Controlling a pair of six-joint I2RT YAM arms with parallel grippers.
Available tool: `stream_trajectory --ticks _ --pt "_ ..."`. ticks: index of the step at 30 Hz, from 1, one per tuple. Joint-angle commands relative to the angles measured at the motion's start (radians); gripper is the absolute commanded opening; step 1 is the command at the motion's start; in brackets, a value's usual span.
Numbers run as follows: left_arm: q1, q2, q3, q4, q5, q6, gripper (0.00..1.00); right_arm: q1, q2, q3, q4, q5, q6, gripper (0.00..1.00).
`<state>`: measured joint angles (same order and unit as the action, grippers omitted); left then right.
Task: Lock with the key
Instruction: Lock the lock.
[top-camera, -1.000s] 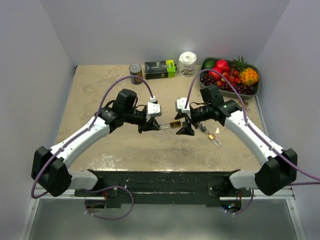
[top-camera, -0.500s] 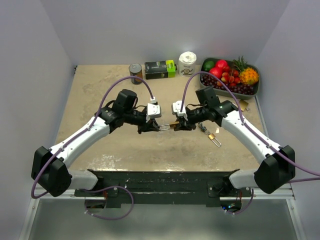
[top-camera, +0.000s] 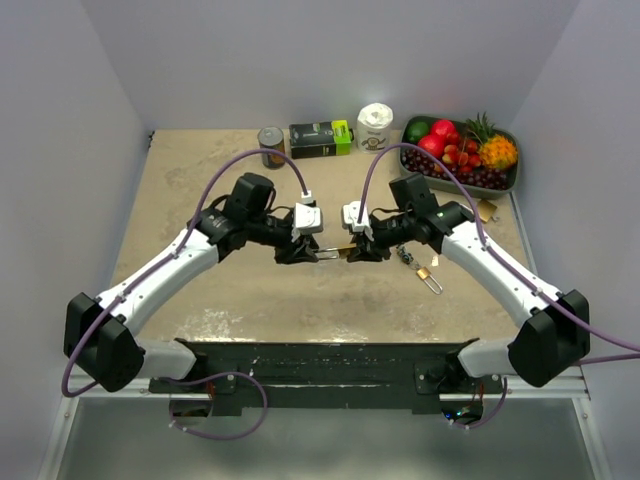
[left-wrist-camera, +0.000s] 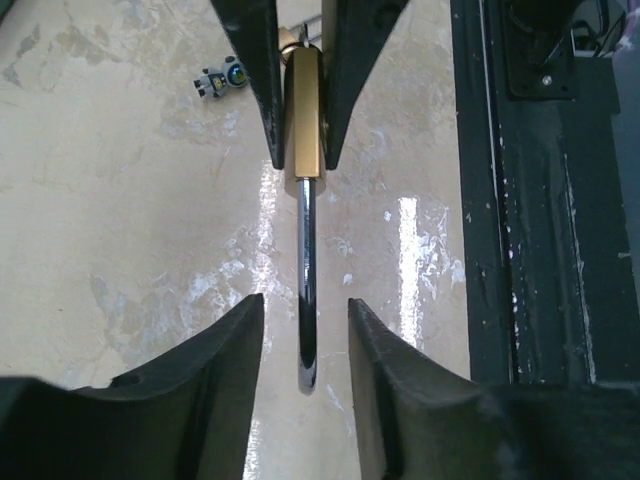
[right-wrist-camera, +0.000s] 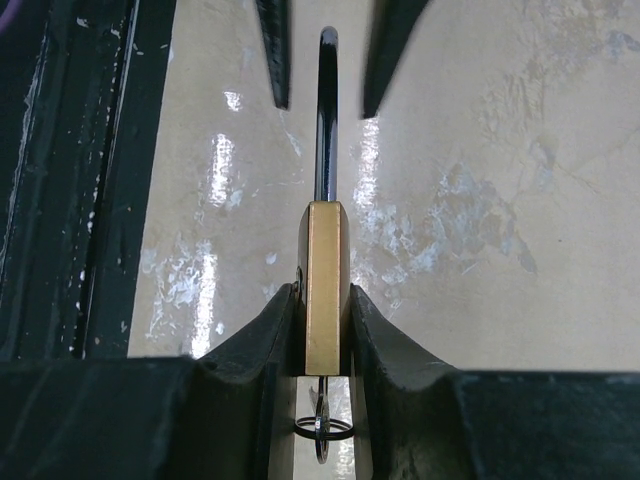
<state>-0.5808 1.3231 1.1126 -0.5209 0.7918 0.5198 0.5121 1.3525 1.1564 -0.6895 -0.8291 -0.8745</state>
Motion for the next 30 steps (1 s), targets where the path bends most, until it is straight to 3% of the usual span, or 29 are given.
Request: stream_trajectory --ticks 1,9,12,16,30 --pt "0.068 0.008 0.093 -0.066 0.067 0.066 0.50 0.000 -0.007 0.034 0.041 -0.042 0.043 0.00" --pt "0.133 -0.116 -0.009 -0.070 0.099 0.068 0.68 -0.018 -0.012 0.065 0.113 -0.157 0.205 0.00" --pt "0.133 -0.134 -0.036 -0.048 0.130 0.046 0.70 -0.017 -0.018 0.068 0.122 -0.224 0.232 0.00" --pt "0.133 -0.121 -0.039 -0.082 0.207 0.056 0.69 -0.017 -0.033 0.058 0.140 -0.245 0.252 0.00" --pt "0.127 -0.151 -0.091 0.088 0.213 -0.138 0.52 -0.015 -0.081 0.040 0.260 -0.271 0.385 0.00"
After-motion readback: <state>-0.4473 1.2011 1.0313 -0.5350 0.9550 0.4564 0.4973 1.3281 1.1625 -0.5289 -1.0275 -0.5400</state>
